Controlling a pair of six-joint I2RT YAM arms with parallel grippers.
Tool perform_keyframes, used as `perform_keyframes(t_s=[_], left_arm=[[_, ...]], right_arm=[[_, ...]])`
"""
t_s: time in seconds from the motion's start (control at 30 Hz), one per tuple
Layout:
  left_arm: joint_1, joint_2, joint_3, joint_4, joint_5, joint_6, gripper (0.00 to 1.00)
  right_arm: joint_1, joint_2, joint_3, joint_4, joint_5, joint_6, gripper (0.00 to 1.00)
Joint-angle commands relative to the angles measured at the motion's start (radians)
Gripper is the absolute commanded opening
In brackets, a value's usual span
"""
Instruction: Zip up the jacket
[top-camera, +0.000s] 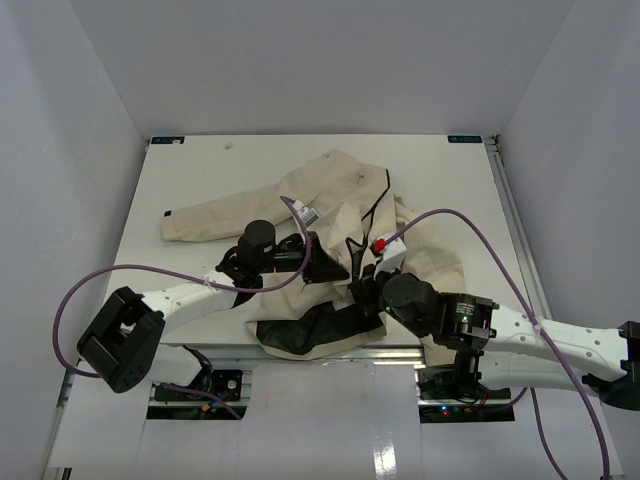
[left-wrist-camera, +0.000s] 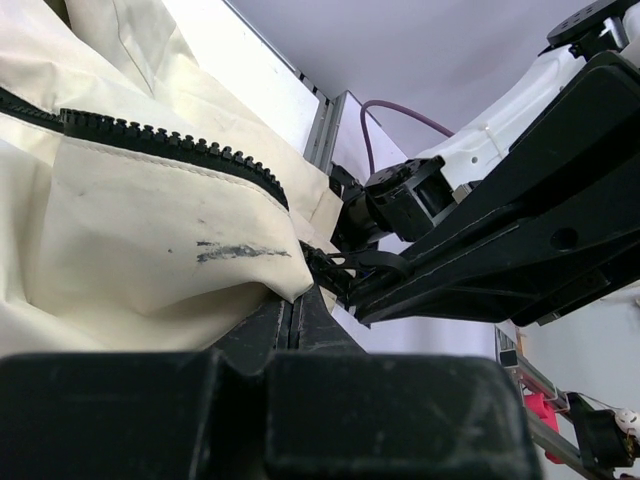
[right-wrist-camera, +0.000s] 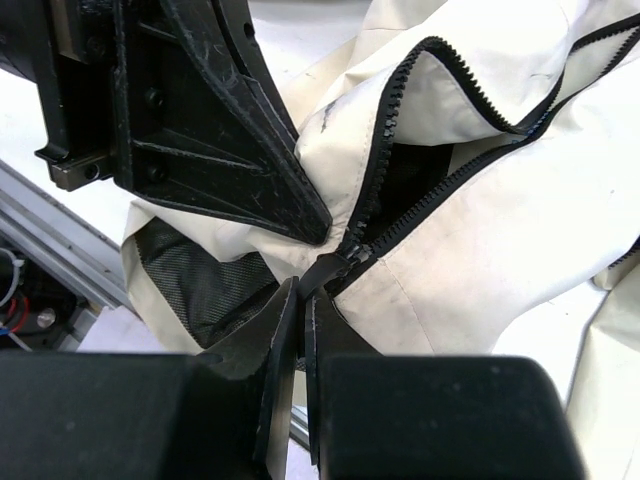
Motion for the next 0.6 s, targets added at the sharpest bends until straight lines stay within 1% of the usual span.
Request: perform_keyframes(t_s=[0.0,0.2,0.23,0.33,0.4,0.57], left_arm=[[0.003,-0.008,-0.019,-0.026,0.019,0.011,0.00],[0.004,-0.034,-0.041,-0.022,-0.014,0.034,0.00],[0.003,-0.036,-0.040,-0.024,-0.016,0.037,0.00],[0.003,-0.036,-0.037,-0.025,-0.014,0.036,0.00],[0.003,-0.034,-0.039,-0.023,-0.012,0.034,0.00],[0.003,-0.035,-0.040,-0.014,-0.004,0.026,0.00]], right_arm=[[-0.019,0.014,0.071,0.042,0.121,-0.053,0.08],[-0.027,0.048,0.076,0.153,0.198,-0.120,0.08],[-0.032,0.054,0.082,0.162,0.206,-0.122,0.09],[-0.039,0.060,0.080,0.198,0.194,-0.140,0.26],[-0.041,0.059,0.068,0.245,0.170,-0.156,0.31],[-0.046,0.088,0.065,0.253,0.154,-0.187,0.42]])
